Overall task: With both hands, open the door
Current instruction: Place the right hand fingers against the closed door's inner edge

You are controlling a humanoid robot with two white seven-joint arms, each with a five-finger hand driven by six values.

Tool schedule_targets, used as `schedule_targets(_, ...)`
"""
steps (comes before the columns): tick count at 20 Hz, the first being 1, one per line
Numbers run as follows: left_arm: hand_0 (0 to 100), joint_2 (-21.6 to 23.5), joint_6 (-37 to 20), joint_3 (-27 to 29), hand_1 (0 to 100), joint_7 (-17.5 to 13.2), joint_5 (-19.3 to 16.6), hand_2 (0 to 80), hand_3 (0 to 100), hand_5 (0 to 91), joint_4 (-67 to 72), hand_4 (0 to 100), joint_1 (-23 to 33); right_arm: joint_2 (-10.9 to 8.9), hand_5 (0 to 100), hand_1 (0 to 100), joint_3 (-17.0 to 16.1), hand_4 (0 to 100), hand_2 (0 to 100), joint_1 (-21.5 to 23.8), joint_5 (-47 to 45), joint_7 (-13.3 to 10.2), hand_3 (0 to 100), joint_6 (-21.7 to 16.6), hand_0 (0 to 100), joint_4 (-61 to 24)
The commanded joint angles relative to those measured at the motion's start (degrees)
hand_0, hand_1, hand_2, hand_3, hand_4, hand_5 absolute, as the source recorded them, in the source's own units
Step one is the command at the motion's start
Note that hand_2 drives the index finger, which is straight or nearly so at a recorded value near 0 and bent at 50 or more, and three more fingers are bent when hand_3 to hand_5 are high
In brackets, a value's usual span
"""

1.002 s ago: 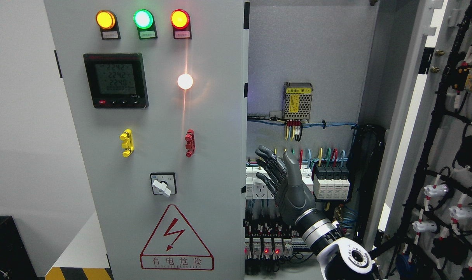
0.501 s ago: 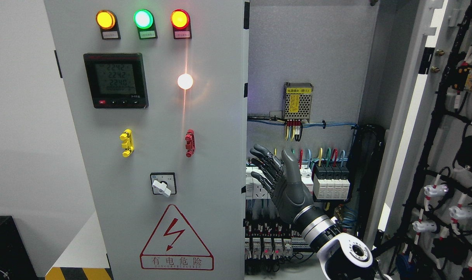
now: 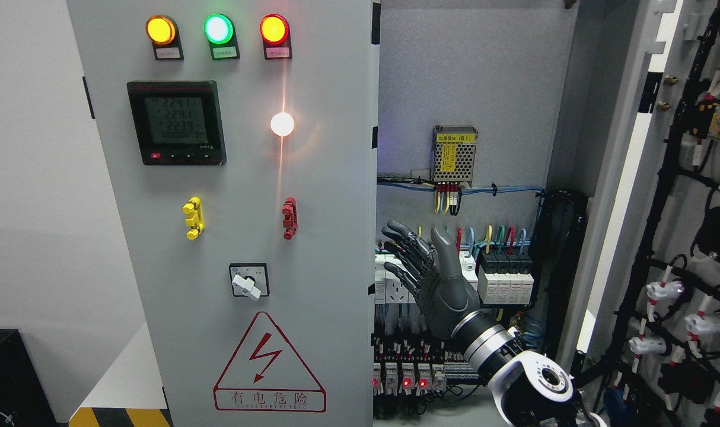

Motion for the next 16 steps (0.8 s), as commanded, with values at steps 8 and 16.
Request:
schedule_targets(8,0,-0.07,-0.01,0.0,0,0.02,0.03,0.0,0,0.0,0.0,0,-0.07,-1.67,0,0,-0.16,0,0,-1.47,-0.05,3.52,0,2.21,0,2.5)
schedule_targets(16,0,-0.07,-0.01,0.0,0,0.02,0.03,0.0,0,0.0,0.0,0,0.02,-1.76,0,0,-0.95,0,0,-3.23,-0.14,6.16,0,2.21,0,3.99)
